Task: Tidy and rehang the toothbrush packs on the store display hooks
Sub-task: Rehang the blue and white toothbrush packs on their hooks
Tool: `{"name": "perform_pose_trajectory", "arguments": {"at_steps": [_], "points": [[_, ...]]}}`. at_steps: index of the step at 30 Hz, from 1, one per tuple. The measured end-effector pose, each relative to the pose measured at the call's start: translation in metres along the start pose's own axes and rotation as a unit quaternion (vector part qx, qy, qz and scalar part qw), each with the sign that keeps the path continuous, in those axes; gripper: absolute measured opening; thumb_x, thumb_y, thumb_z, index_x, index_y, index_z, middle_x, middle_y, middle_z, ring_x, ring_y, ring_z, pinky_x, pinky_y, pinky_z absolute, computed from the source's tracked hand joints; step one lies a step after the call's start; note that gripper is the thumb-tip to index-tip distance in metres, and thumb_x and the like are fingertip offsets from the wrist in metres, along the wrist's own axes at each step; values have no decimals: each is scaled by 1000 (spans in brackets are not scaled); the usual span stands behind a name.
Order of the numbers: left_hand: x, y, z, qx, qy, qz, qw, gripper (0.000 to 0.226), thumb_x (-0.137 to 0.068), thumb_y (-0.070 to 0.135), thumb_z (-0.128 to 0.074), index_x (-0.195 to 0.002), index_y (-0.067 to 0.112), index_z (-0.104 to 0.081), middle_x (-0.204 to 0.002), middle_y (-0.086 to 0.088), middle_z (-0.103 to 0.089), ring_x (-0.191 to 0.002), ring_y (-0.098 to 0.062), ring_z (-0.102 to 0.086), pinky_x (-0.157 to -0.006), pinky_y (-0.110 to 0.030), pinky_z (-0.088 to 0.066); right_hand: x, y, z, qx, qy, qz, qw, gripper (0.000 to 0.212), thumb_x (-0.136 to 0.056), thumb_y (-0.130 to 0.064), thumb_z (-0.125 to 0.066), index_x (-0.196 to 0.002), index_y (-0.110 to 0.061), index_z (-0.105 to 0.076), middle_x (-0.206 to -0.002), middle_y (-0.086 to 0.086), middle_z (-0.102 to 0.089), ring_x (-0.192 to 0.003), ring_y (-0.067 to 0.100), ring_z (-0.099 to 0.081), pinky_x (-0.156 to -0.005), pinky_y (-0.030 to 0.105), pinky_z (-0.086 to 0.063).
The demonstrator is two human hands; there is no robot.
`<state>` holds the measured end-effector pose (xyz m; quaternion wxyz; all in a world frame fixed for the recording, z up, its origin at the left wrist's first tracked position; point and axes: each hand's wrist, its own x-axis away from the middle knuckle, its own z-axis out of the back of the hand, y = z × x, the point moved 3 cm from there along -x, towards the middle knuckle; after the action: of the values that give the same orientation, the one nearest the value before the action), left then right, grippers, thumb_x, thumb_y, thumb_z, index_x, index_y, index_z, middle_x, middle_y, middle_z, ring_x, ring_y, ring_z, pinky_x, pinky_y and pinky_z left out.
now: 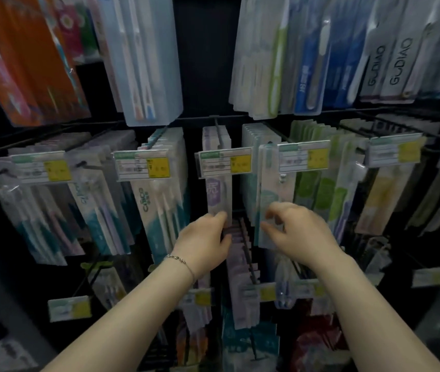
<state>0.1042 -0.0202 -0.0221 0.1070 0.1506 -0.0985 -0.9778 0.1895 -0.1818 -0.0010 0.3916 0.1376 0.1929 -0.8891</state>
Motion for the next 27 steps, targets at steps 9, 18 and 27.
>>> {"name": "perform_pose_trajectory", "arguments": {"at_steps": [9,18,27], "points": [[-32,7,-16,142,23,18,990,17,-94,30,-55,-106,19,-55,-96,2,-60,-86,-14,-59,-78,-33,-54,-1,49,9,-61,40,-81,994,21,-92,-43,-51,-88,-22,-52,-82,-6,-57,-76,17,-57,-64,35,-52],[-68,28,-14,323,55,-11,945,24,-96,29,-55,-117,19,-58,-99,9,-62,-89,-4,-58,-76,-16,-46,-14,64,2,-247,99,-167,949,27,-90,-39,-59,-112,-25,-53,-100,-5,-60,-92,15,-57,-77,32,-47],[-86,33,-19,342,83,3,936,16,-95,24,-56,-83,16,-61,-78,0,-66,-79,-18,-64,-72,-31,-53,-24,64,-10,-322,116,-139,929,13,-92,-31,-59,-79,-29,-58,-76,-4,-62,-61,16,-63,-61,34,-52]]}}
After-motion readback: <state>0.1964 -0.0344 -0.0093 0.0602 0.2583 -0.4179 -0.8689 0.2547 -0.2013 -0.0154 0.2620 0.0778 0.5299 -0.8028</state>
